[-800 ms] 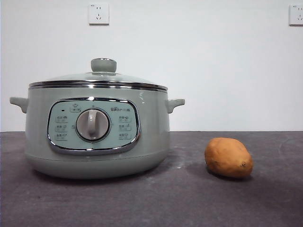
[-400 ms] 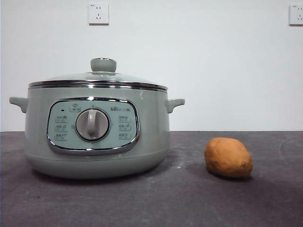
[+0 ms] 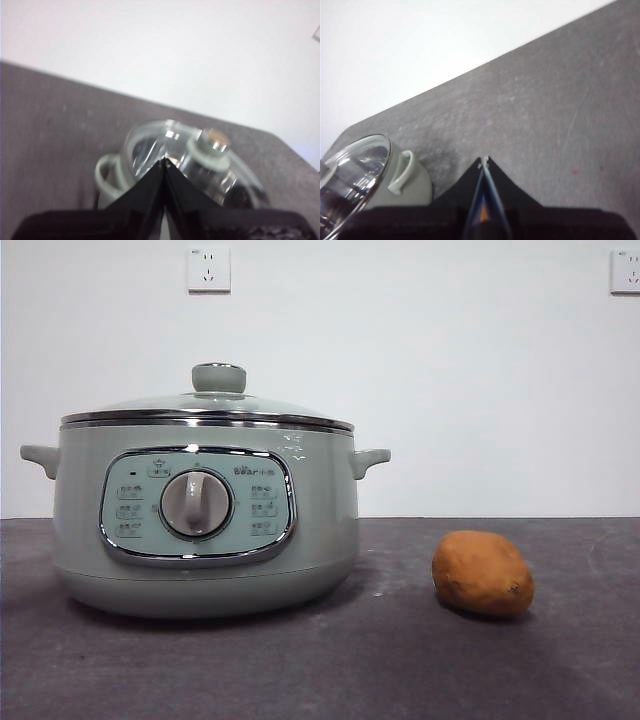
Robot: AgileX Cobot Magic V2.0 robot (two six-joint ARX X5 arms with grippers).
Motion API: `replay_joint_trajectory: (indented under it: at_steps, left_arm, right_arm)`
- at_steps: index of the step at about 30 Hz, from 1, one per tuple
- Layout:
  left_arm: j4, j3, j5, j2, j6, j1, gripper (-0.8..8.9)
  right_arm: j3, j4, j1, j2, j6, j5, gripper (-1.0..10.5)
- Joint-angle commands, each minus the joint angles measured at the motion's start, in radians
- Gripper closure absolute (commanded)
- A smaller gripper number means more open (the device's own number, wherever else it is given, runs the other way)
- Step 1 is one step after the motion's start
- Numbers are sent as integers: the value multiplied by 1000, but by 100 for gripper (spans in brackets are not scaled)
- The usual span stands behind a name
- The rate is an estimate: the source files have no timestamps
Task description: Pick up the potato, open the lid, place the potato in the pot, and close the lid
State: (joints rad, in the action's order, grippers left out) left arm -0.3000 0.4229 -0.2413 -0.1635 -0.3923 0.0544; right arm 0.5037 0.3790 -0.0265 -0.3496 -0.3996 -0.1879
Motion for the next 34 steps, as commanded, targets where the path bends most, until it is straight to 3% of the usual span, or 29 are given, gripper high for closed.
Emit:
replay_joint_trajectory:
  at_steps: [1,5,13,15,18,19,21,28,30,34]
  left_arm:
    - [6,72,-4,-45,29,-3,820]
    - [-16,188,-51,-149,37,-3,820]
    - [-163,403,-215,-400,143,-3,810]
    - [-187,443,-249,-460,162,-3,723]
    - [-195,483,-285,-531,160,-3,435]
    - [-195,492,-290,-550,160,-3,392]
    - [-195,507,-297,-586,160,-1,386]
    - [-180,531,-314,-646,161,16,387]
    - [-172,533,-312,-648,161,19,387]
    - [-151,534,-312,-648,161,19,387]
  right_arm:
    - [91,21,-1,-76,89,-32,954]
    - [223,76,-1,-195,135,-120,948]
    - [398,158,-1,-397,213,-377,936]
    - [412,158,-1,-432,218,-421,827]
    - [418,159,-1,-469,217,-423,529]
    - [418,161,-1,-479,217,-422,458]
    - [418,174,-2,-495,217,-422,403]
    - [427,200,-38,-537,216,-403,408]
    - [446,215,-84,-562,214,-349,409]
    - [491,255,-213,-642,214,-164,409]
